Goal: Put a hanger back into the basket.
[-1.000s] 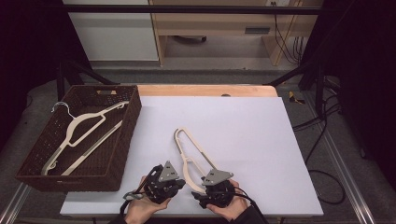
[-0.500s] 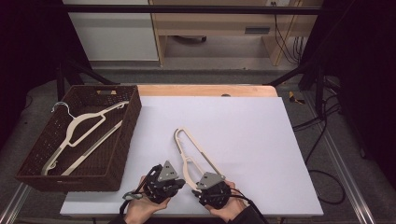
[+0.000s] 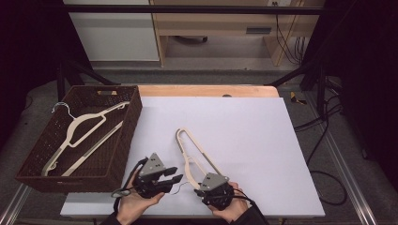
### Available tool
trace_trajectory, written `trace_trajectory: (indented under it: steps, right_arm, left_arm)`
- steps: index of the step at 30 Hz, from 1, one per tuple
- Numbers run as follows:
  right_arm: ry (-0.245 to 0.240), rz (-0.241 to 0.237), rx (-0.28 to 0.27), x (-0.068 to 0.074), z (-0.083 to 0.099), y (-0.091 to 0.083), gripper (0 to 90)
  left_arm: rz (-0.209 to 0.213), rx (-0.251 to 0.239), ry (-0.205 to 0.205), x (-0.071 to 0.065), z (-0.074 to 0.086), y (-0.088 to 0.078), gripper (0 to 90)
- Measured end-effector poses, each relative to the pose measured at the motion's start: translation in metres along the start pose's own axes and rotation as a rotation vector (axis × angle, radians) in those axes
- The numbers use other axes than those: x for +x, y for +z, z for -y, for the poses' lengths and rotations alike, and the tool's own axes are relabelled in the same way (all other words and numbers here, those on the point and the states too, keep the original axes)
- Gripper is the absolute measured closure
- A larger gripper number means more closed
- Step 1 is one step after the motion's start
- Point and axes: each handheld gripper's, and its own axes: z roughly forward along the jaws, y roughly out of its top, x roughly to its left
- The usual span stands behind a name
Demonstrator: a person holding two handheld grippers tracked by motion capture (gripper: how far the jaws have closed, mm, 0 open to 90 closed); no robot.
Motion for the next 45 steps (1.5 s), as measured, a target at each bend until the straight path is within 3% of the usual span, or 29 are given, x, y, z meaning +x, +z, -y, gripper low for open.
trace_trajectory:
  steps: [1,3,5,10,15,31,40,41,45]
  right_arm:
    - [0.0,0.0,0.0,0.0,0.0,0.0,75.1]
    - [-0.002,0.001,-0.003,-0.001,-0.001,-0.003,75.4]
    - [0.0,0.013,-0.009,-0.002,-0.001,-0.005,75.7]
    - [0.014,0.025,-0.034,-0.007,-0.003,-0.014,76.7]
    - [0.032,0.061,-0.077,-0.017,-0.004,-0.03,78.4]
    - [0.118,0.201,-0.166,-0.051,0.001,-0.064,83.9]
    - [0.166,0.197,-0.184,-0.065,0.002,-0.074,86.5]
    - [0.146,0.2,-0.19,-0.066,0.001,-0.075,86.5]
    - [0.15,0.16,-0.196,-0.066,-0.003,-0.078,86.7]
  left_arm:
    - [-0.02,-0.029,0.004,0.002,-0.001,-0.005,58.5]
    - [-0.061,-0.087,0.002,0.007,-0.003,-0.014,50.2]
    - [-0.071,-0.123,-0.01,0.013,-0.005,-0.023,40.6]
    - [-0.097,-0.185,-0.036,0.028,-0.005,-0.037,33.1]
    - [-0.09,-0.175,-0.046,0.035,0.0,-0.036,26.3]
    - [-0.109,-0.151,-0.002,0.039,0.006,-0.022,11.9]
    - [-0.081,-0.148,0.006,0.037,0.006,-0.021,11.6]
    - [-0.08,-0.15,0.008,0.037,0.005,-0.021,11.5]
    - [-0.059,-0.158,0.009,0.034,0.004,-0.021,10.9]
